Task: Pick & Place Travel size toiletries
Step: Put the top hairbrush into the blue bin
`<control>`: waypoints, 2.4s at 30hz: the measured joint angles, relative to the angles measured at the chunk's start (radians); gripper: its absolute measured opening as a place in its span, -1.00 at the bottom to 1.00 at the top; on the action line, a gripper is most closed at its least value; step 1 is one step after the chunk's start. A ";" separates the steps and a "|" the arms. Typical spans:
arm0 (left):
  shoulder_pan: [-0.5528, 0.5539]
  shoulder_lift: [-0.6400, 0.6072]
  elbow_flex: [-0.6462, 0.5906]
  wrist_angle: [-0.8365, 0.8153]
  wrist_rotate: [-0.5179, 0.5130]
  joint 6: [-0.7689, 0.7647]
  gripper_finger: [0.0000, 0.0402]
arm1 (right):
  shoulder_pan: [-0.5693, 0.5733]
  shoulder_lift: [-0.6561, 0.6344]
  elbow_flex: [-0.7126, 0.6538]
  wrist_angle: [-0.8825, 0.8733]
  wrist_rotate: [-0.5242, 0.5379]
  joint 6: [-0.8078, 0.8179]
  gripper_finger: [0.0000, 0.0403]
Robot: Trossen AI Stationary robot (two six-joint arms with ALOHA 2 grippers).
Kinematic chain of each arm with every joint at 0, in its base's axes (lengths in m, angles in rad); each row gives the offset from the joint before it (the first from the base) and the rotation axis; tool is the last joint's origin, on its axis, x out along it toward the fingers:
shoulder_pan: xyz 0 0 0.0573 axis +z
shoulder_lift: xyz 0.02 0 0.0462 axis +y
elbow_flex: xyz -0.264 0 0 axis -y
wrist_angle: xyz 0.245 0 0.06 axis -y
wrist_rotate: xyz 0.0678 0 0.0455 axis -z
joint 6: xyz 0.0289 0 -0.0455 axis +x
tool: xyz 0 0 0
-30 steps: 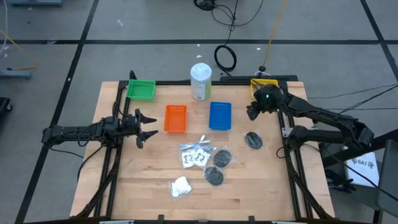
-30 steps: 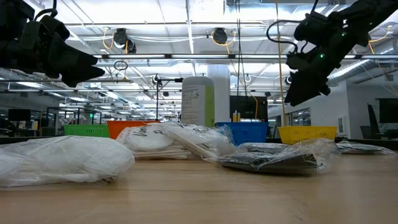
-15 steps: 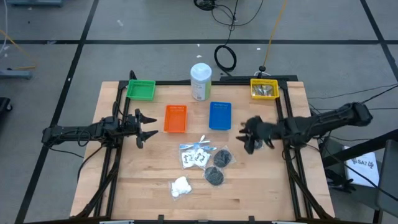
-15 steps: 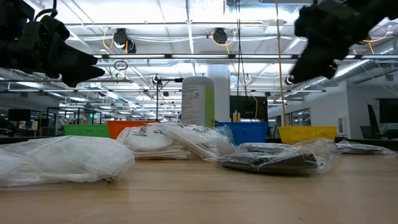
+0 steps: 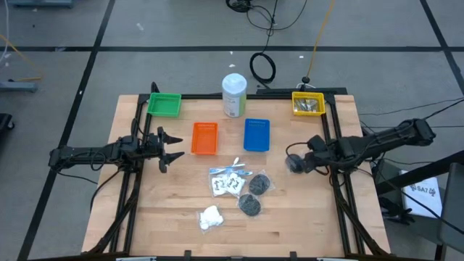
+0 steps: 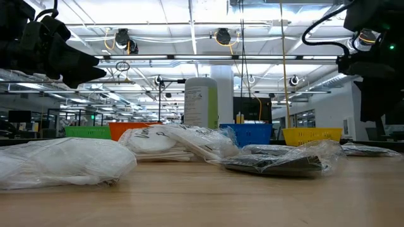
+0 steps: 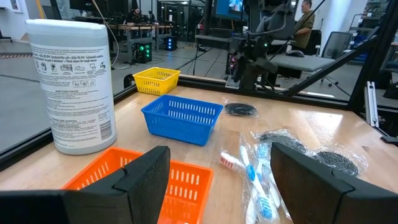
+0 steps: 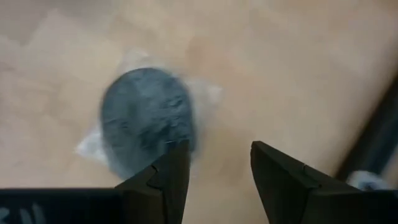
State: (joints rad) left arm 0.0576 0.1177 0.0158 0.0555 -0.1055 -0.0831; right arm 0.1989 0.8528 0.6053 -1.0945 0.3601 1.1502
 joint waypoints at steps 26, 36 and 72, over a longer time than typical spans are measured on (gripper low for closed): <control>0.000 0.000 0.000 0.000 0.000 0.000 0.36 | -0.245 -0.327 -0.420 0.525 -0.112 -0.134 -0.22; 0.000 0.000 0.000 0.000 0.000 0.000 0.36 | -0.245 -0.317 -0.422 0.557 -0.099 -0.083 -0.36; 0.000 0.000 0.000 0.000 0.000 0.000 0.36 | -0.267 -0.273 -0.338 1.220 -0.086 -0.613 0.15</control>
State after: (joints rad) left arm 0.0574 0.1177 0.0158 0.0555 -0.1055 -0.0830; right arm -0.0680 0.5794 0.2671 0.1251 0.2745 0.5368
